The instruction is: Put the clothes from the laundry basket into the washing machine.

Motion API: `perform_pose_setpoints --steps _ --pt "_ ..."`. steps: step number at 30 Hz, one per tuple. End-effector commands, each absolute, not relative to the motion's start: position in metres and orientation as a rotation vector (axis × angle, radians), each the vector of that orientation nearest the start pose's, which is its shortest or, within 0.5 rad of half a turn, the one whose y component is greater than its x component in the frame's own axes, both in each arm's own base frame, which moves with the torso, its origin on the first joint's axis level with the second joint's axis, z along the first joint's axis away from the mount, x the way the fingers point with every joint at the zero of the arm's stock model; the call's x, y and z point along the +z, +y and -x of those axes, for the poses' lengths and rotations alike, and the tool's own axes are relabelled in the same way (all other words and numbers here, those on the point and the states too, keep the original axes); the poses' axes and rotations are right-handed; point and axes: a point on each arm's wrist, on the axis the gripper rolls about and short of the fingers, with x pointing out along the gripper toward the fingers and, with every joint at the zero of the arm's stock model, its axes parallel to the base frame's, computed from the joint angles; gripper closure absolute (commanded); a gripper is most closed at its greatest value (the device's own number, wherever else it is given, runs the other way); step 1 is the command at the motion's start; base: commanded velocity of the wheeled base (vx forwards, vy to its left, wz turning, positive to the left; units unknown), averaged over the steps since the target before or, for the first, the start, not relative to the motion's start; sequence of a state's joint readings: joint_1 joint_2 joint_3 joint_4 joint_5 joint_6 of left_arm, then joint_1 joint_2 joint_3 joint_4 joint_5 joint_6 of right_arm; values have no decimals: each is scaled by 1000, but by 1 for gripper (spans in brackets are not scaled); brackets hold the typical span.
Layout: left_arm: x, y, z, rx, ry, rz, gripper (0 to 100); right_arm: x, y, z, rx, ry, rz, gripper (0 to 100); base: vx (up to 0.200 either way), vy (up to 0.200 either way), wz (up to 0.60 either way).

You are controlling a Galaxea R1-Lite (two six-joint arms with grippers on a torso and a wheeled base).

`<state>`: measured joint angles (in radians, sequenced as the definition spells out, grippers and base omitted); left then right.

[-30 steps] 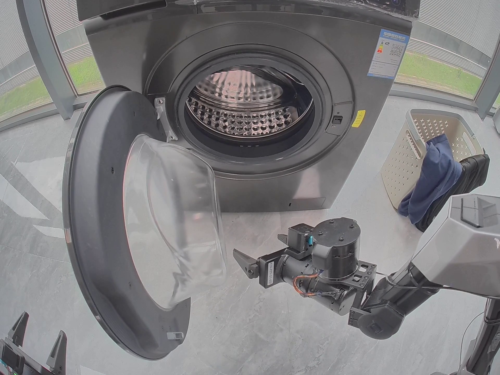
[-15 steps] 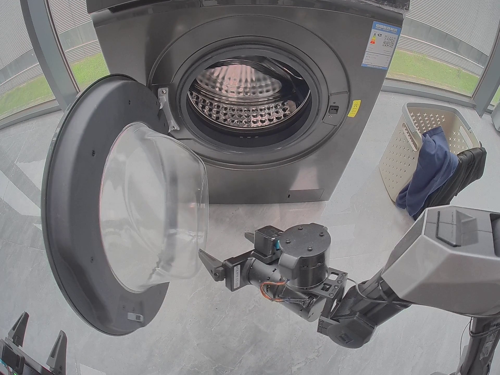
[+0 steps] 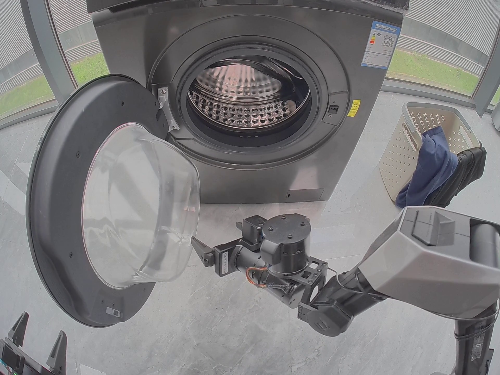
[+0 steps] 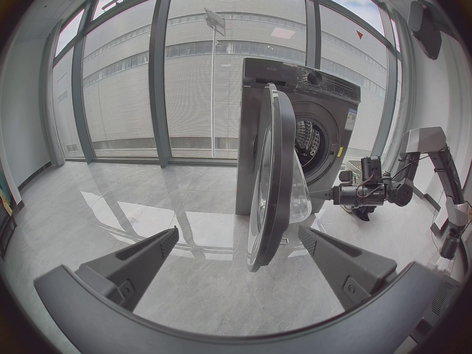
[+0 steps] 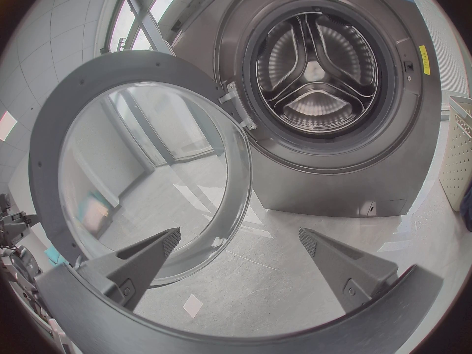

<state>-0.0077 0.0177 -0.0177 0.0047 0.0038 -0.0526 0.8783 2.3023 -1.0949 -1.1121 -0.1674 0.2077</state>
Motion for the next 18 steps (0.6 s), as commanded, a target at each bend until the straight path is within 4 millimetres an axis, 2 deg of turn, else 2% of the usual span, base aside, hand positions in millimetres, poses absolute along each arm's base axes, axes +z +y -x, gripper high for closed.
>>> perform_pose_setpoints --steps 1,2,8,10,14,15,18 --pt "75 0 23 -3 3 52 0 57 357 -286 722 171 -141 0 0 0 0" --pt "75 0 23 -3 3 52 0 56 360 -286 727 172 -140 0 0 0 0" --pt "75 0 23 -3 3 52 0 57 414 -288 797 88 -196 0 0 0 0" --pt "75 0 23 -3 3 52 0 59 419 -293 794 59 -217 0 0 0 0" --pt "75 0 23 -3 3 52 0 67 410 -298 772 48 -226 0 0 0 0" --pt "75 0 23 -3 3 52 0 84 398 -298 758 39 -231 0 0 0 0" --pt "75 0 23 -3 3 52 0 113 362 -297 714 42 -228 0 0 0 0"
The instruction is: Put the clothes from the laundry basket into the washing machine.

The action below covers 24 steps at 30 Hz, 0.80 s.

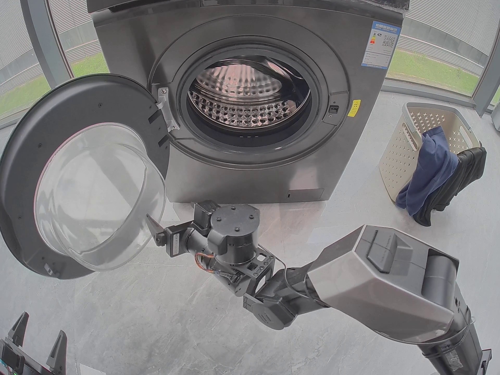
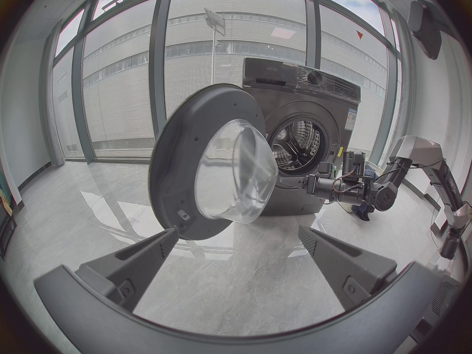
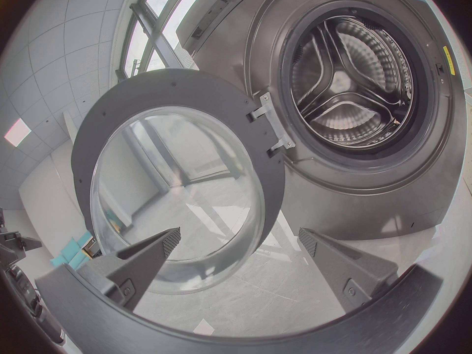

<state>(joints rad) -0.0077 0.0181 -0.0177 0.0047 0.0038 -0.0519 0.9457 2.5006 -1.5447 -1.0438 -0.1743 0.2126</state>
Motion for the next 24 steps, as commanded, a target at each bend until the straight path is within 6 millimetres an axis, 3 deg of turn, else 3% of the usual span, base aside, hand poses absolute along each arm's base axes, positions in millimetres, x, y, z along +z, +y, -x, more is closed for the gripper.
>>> perform_pose_setpoints --steps 1,2,3,4,5,6,7,14,18,24 --pt "75 0 23 -3 3 52 0 126 348 -295 697 34 -230 0 0 0 0" --pt "75 0 23 -3 3 52 0 128 346 -295 695 34 -230 0 0 0 0" --pt "75 0 23 -3 3 52 0 147 319 -287 666 33 -223 0 0 0 0" --pt "75 0 23 -3 3 52 0 150 314 -285 661 34 -221 0 0 0 0" --pt "75 0 23 -3 3 51 0 166 287 -274 636 33 -217 0 0 0 0" --pt "75 0 23 -3 3 49 0 170 279 -271 629 31 -215 0 0 0 0" --pt "75 0 23 -3 3 48 0 181 252 -258 601 30 -206 0 0 0 0" --pt "75 0 23 -2 2 43 0 196 143 -219 419 -8 -122 0 0 0 0" --pt "75 0 23 -3 2 31 0 200 99 -191 328 -42 -116 0 0 0 0" --pt "75 0 23 -3 2 31 0 190 61 -141 264 -72 -115 0 0 0 0"
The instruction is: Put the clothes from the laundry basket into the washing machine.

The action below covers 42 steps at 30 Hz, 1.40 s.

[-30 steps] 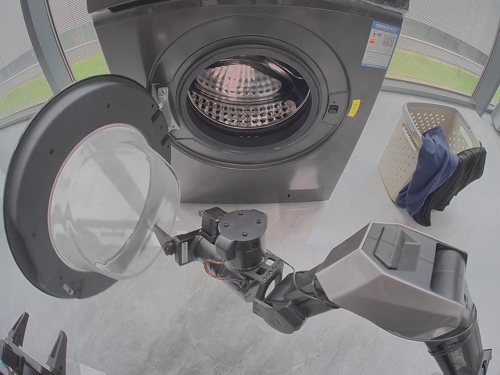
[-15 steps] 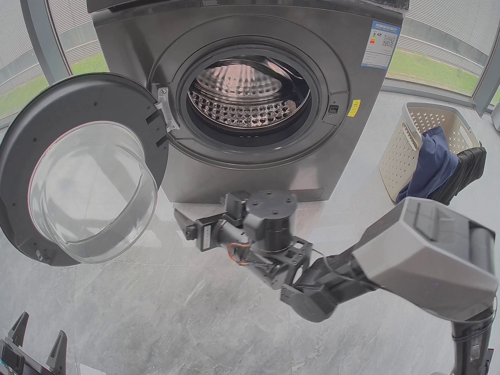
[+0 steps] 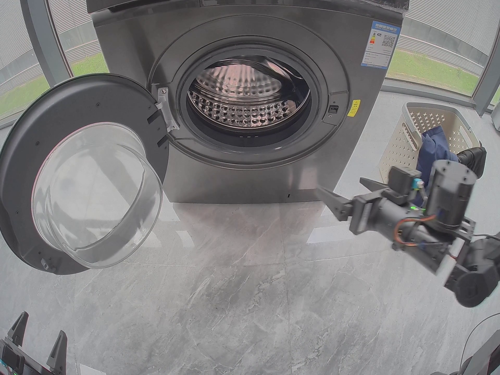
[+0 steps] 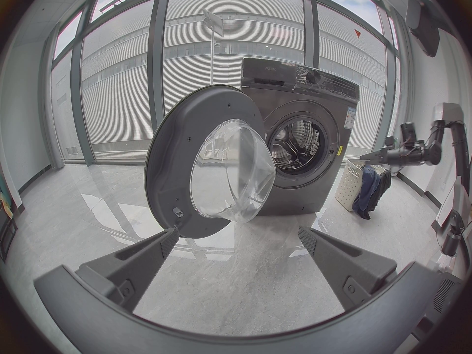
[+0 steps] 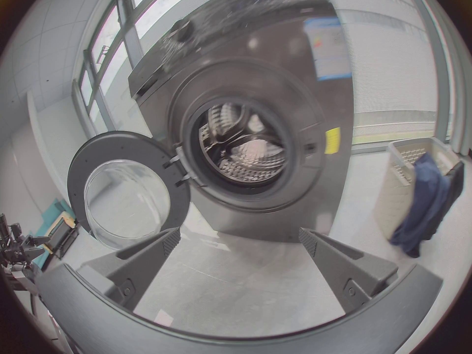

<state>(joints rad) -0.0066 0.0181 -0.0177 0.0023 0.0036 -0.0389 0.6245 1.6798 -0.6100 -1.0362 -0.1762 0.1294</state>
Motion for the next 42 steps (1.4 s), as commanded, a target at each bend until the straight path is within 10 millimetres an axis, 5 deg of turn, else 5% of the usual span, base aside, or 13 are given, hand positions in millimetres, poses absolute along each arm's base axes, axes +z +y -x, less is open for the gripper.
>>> perform_pose_setpoints --steps 1,6,19,31,42 --pt "75 0 23 -3 2 31 0 186 55 -132 250 -76 -104 0 0 0 0" --pt "75 0 23 -3 2 31 0 158 26 -90 156 -82 -59 0 0 0 0" --pt "75 0 23 -3 2 31 0 114 -2 -7 114 -28 -43 0 0 0 0" --pt "75 0 23 -3 2 31 0 85 -6 15 18 14 -42 0 0 0 0" --pt "75 0 23 -3 2 29 0 84 -3 19 -133 -22 -34 0 0 0 0"
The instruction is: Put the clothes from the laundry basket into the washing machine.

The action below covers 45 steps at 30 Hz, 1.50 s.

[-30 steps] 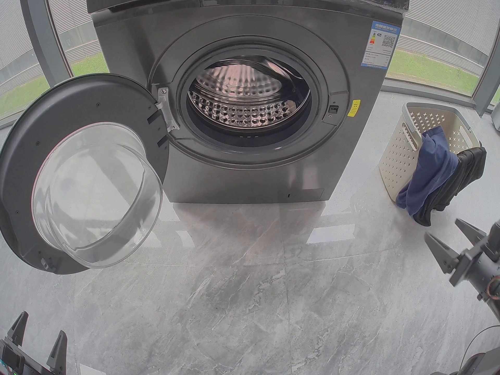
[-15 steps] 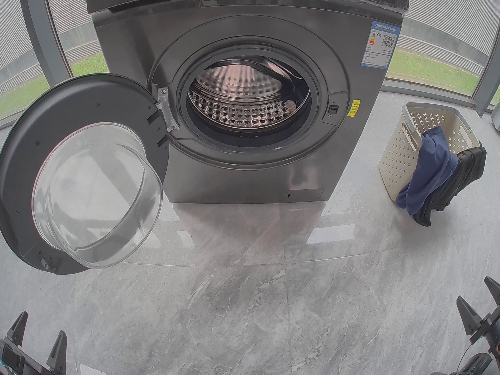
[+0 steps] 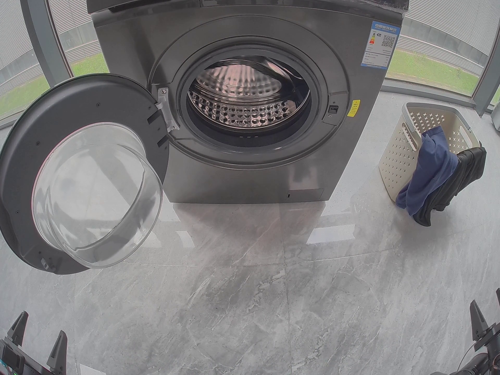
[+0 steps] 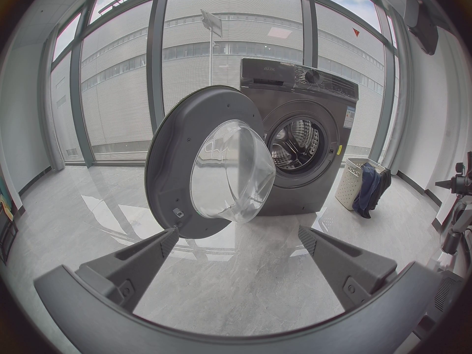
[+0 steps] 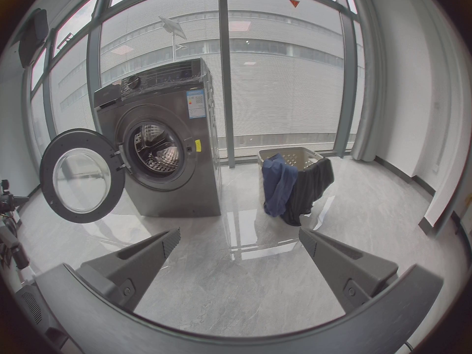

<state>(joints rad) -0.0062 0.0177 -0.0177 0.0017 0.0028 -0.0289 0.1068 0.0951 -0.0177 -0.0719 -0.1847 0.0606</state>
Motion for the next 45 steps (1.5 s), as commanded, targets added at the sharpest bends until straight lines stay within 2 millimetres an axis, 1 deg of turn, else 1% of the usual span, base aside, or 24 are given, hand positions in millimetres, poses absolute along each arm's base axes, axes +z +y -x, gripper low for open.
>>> perform_pose_setpoints --steps 1,3,6,7,8,28,45 --pt "75 0 23 -3 2 29 0 83 -3 20 -109 -35 -23 0 0 0 0" --pt "75 0 23 -3 2 25 0 82 -2 23 -78 -53 -16 0 0 0 0" --pt "75 0 23 -11 3 12 0 77 -1 23 -52 -13 -17 0 0 0 0" --pt "75 0 23 -14 3 9 0 74 0 23 -9 11 -8 0 0 0 0" --pt "75 0 23 -14 3 9 0 75 0 23 -3 9 -6 0 0 0 0" --pt "75 0 23 -17 3 23 0 75 0 23 9 3 9 0 0 0 0" --pt "75 0 23 -15 3 21 0 75 0 23 9 3 8 0 0 -200 0"
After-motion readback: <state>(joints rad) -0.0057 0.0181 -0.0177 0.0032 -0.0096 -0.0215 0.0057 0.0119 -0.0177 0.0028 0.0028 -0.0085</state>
